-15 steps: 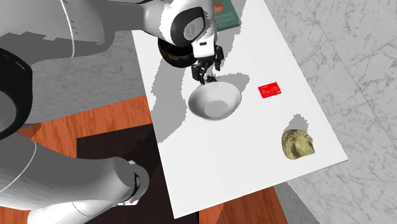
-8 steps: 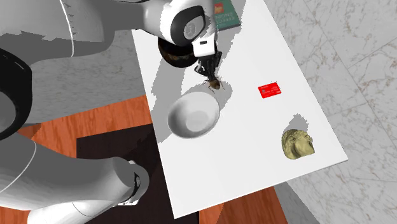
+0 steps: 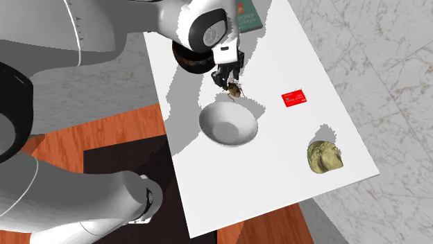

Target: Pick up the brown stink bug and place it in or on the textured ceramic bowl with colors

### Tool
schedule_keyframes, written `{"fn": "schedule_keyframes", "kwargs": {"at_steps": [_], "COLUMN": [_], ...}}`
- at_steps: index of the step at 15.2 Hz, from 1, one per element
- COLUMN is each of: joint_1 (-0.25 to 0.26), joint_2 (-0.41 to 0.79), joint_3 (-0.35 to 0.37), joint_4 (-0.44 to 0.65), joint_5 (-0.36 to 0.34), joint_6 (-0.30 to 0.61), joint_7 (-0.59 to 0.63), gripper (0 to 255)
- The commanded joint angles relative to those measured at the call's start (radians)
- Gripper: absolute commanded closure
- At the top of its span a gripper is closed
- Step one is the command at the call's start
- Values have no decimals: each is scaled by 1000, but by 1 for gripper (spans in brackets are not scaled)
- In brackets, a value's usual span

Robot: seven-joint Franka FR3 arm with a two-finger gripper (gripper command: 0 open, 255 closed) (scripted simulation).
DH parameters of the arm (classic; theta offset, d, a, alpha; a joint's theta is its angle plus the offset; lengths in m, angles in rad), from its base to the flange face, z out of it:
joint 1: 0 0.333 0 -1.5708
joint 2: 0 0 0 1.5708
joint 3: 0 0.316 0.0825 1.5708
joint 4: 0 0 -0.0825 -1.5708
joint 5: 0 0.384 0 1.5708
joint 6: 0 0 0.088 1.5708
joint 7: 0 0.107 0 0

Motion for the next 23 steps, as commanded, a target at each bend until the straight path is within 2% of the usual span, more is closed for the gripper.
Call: {"fn": "schedule_keyframes", "kwargs": {"at_steps": [1,2,3,6,10,18,19,23], "joint_1": [29,49,58,-19,-97,-108,-107,-107], "joint_2": [186,314,385,302,226,217,217,218], "joint_3": [-76,-131,-158,-89,-11,-1,-1,-1], "joint_4": [-76,-111,-125,-137,-151,-153,-153,-153], "joint_5": [7,-2,-19,89,189,201,201,200], "joint_6": [69,99,111,137,169,174,174,174], "joint_7": [-100,-159,-180,-257,-326,-335,-334,-334], "gripper": [0,0,0,0,0,0,255,255]}}
